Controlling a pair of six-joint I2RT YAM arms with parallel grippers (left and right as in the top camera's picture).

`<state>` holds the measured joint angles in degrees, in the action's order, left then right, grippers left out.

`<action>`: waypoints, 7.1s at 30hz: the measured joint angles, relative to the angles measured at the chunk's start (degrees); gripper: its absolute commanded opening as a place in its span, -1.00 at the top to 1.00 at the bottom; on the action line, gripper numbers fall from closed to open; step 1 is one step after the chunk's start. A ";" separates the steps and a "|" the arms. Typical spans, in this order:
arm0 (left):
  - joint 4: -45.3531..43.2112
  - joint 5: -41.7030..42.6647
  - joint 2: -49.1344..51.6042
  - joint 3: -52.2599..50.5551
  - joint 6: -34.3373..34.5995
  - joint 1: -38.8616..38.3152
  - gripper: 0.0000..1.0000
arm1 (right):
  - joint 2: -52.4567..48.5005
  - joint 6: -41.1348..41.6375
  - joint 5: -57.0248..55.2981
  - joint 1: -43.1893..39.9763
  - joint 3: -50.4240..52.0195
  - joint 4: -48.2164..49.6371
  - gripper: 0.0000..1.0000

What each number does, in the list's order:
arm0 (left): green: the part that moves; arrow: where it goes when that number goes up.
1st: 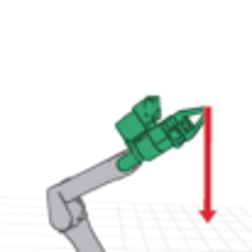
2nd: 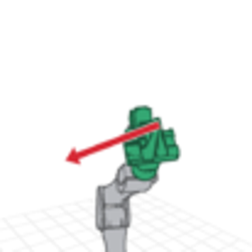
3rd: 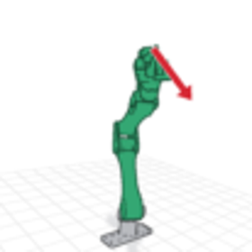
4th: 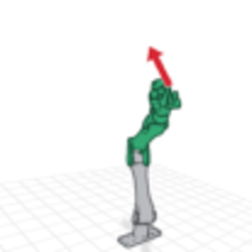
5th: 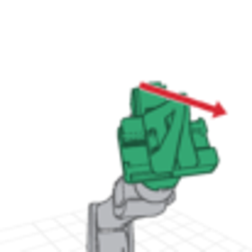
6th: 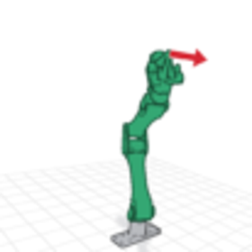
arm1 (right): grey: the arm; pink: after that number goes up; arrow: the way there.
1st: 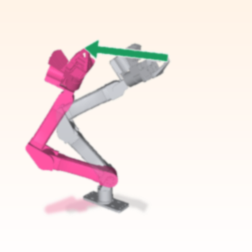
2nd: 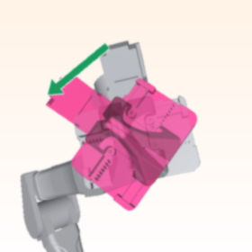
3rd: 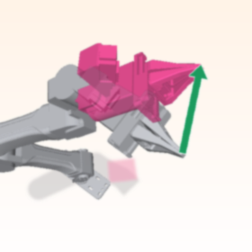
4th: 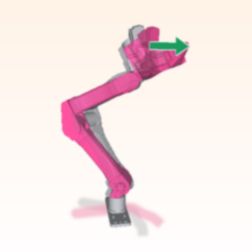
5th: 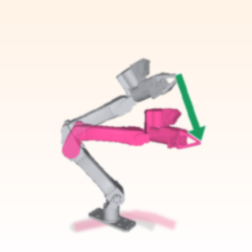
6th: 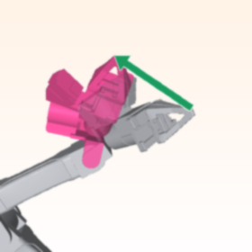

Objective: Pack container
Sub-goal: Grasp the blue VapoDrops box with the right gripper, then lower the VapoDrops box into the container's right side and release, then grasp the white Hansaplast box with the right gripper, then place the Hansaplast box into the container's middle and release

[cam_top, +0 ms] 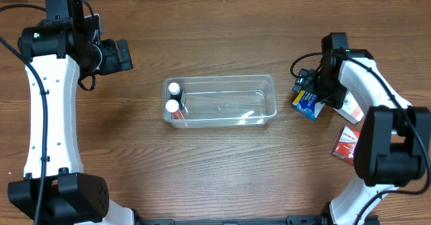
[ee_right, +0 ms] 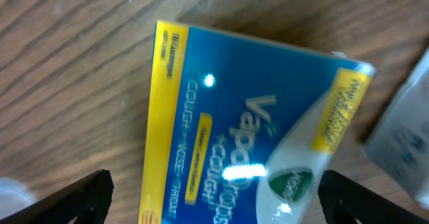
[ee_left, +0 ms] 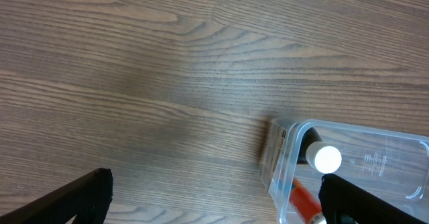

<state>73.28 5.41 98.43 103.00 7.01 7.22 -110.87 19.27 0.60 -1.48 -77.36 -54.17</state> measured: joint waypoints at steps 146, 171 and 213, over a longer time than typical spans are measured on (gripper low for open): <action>2.29 0.00 0.00 0.00 -0.13 0.00 -1.00 | -5.68 1.60 -5.25 -19.12 -16.26 -16.61 -1.00; 2.62 0.00 0.00 0.00 -0.13 0.00 -1.00 | -9.09 -1.46 -0.81 -19.12 -7.37 -7.30 -0.50; 3.93 -0.02 0.02 0.00 -0.15 0.00 -1.00 | 3.52 13.49 -2.12 41.22 -16.74 -9.77 -0.46</action>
<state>77.21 5.39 98.45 103.00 6.85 7.22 -107.35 32.75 -1.52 39.75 -94.11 -63.94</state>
